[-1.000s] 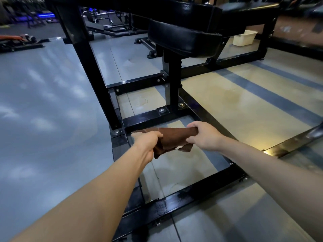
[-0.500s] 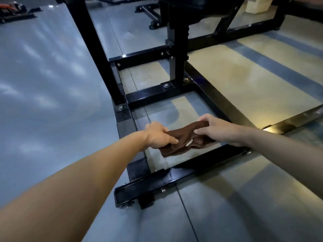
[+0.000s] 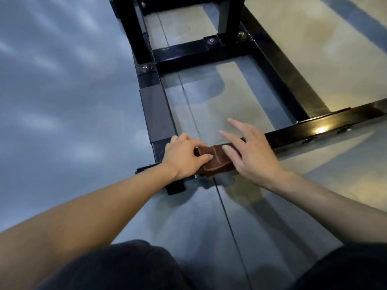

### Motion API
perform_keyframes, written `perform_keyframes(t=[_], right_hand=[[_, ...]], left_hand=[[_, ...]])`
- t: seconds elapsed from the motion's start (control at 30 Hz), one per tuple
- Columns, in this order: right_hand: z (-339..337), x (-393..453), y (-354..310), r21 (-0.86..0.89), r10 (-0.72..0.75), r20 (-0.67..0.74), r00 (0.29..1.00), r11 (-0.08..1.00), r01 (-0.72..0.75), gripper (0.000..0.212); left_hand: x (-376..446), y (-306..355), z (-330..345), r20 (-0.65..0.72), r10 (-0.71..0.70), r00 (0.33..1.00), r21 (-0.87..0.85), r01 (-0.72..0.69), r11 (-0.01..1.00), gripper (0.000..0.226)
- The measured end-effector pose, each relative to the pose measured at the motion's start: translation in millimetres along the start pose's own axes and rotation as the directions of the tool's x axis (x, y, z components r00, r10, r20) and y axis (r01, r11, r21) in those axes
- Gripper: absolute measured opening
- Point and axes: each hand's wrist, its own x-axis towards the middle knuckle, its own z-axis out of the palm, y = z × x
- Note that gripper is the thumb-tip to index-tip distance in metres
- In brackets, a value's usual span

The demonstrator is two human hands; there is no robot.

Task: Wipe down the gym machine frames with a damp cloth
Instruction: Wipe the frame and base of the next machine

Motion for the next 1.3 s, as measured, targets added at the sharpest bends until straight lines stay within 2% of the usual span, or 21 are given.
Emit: perform_keyframes(t=[0.07, 0.13, 0.2, 0.27, 0.33, 0.4, 0.47, 0.57, 0.6, 0.67, 0.73, 0.83, 0.9, 1.0, 1.13, 1.23, 1.3], right_hand=[[19, 2, -10, -0.090, -0.240, 0.160, 0.958, 0.962, 0.256, 0.058], [33, -4, -2, -0.260, -0.355, 0.241, 0.903, 0.873, 0.412, 0.060], [32, -11, 19, -0.342, -0.337, 0.184, 0.923, 0.859, 0.382, 0.060], [29, -17, 30, -0.353, -0.244, 0.077, 0.967, 0.900, 0.256, 0.058], [33, -21, 19, -0.341, -0.184, 0.001, 0.983, 0.924, 0.174, 0.054], [46, -18, -12, -0.325, -0.227, -0.027, 0.974, 0.923, 0.206, 0.054], [63, -6, -55, -0.287, -0.316, 0.007, 0.949, 0.908, 0.304, 0.054], [94, 15, -119, -0.264, -0.396, 0.064, 0.916, 0.878, 0.398, 0.055], [105, 21, -139, -0.251, -0.423, 0.077, 0.903, 0.868, 0.428, 0.056], [125, 31, -171, -0.229, -0.492, 0.093, 0.866, 0.836, 0.499, 0.053], [137, 37, -190, -0.216, -0.554, 0.113, 0.825, 0.797, 0.565, 0.046], [135, 37, -183, -0.194, -0.598, 0.081, 0.797, 0.775, 0.602, 0.046], [119, 32, -155, -0.192, -0.576, 0.046, 0.816, 0.796, 0.574, 0.049], [86, 15, -89, -0.194, -0.477, 0.033, 0.878, 0.859, 0.474, 0.051], [46, 3, -13, -0.204, -0.269, -0.043, 0.962, 0.945, 0.255, 0.043], [41, 1, -13, -0.166, -0.093, -0.042, 0.995, 0.982, 0.085, 0.040], [46, 1, -39, -0.116, -0.134, -0.027, 0.991, 0.985, 0.130, 0.040]], left_hand=[[-10, -11, 0, 0.033, 0.036, 0.999, 0.062, -0.038, 0.997, 0.078], [-23, -37, -2, 0.091, 0.087, 0.992, 0.147, -0.100, 0.984, 0.113], [-37, -69, -4, 0.086, 0.085, 0.993, 0.241, -0.103, 0.965, 0.125], [-52, -95, -8, 0.028, 0.032, 0.999, 0.296, -0.039, 0.954, 0.128], [-64, -109, -11, -0.020, -0.074, 0.997, 0.245, 0.077, 0.967, 0.130], [-73, -116, -13, 0.060, -0.192, 0.980, 0.120, 0.184, 0.976, 0.128], [-84, -123, -15, 0.164, -0.240, 0.957, 0.022, 0.240, 0.971, 0.120], [-93, -130, -19, 0.119, -0.271, 0.955, -0.144, 0.286, 0.947, 0.092], [-95, -132, -22, 0.108, -0.287, 0.952, -0.168, 0.302, 0.938, 0.088], [-99, -141, -29, 0.154, -0.328, 0.932, -0.119, 0.347, 0.930, 0.089], [-104, -156, -34, 0.202, -0.402, 0.893, 0.002, 0.410, 0.912, 0.079], [-110, -176, -38, 0.192, -0.542, 0.818, 0.040, 0.546, 0.837, 0.062], [-108, -177, -36, 0.100, -0.550, 0.829, -0.042, 0.555, 0.831, 0.054], [-93, -156, -36, -0.084, -0.518, 0.851, -0.205, 0.494, 0.845, 0.046], [-58, -111, -34, -0.313, -0.399, 0.862, -0.294, 0.312, 0.903, 0.041], [-39, -80, -29, -0.388, -0.316, 0.866, -0.286, 0.212, 0.934, 0.038], [-29, -64, -24, -0.400, -0.277, 0.874, -0.284, 0.170, 0.944, 0.035]])
